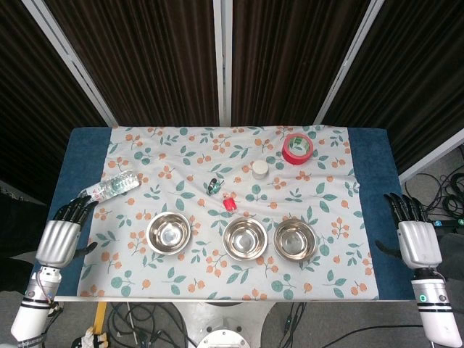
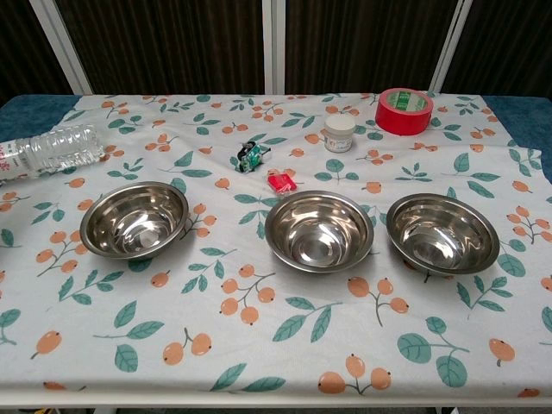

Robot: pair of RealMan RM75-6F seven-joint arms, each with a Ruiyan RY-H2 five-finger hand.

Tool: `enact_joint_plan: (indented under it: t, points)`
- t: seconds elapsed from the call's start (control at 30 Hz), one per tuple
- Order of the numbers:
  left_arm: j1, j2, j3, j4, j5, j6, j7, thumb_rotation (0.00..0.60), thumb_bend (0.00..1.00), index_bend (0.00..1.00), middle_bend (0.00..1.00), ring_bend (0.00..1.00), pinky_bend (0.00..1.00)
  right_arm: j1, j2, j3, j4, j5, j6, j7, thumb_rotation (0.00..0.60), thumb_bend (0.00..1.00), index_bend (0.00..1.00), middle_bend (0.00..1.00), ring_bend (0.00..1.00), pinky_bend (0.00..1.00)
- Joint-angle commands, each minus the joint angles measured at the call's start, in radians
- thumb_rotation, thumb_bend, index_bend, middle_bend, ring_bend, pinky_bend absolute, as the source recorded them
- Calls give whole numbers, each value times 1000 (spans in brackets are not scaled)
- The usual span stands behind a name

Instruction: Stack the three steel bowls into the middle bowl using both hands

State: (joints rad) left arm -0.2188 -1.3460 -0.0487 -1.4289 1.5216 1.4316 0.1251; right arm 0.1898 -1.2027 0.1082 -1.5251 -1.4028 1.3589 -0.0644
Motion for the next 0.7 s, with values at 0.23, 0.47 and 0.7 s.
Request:
enact_joint_plan:
  t: [0.23, 0.47, 0.7]
  points:
    - [2, 1, 2, -1, 6, 6, 1, 600, 32, 204, 207, 144, 233, 10, -7, -10, -13, -35, 3, -18, 600, 79, 58, 87, 36, 34]
    - [-6, 3, 1, -17, 16, 4, 13, 600, 33, 204, 207, 144, 233, 43, -59, -67, -21, -135, -31, -86, 600, 96, 213, 268, 563, 551]
    - [-4, 14, 6, -33, 26, 12, 16, 600, 32, 204, 207, 143, 232, 89, -134, -121, -42, -188, -126, -224, 600, 101, 321, 319, 640, 630]
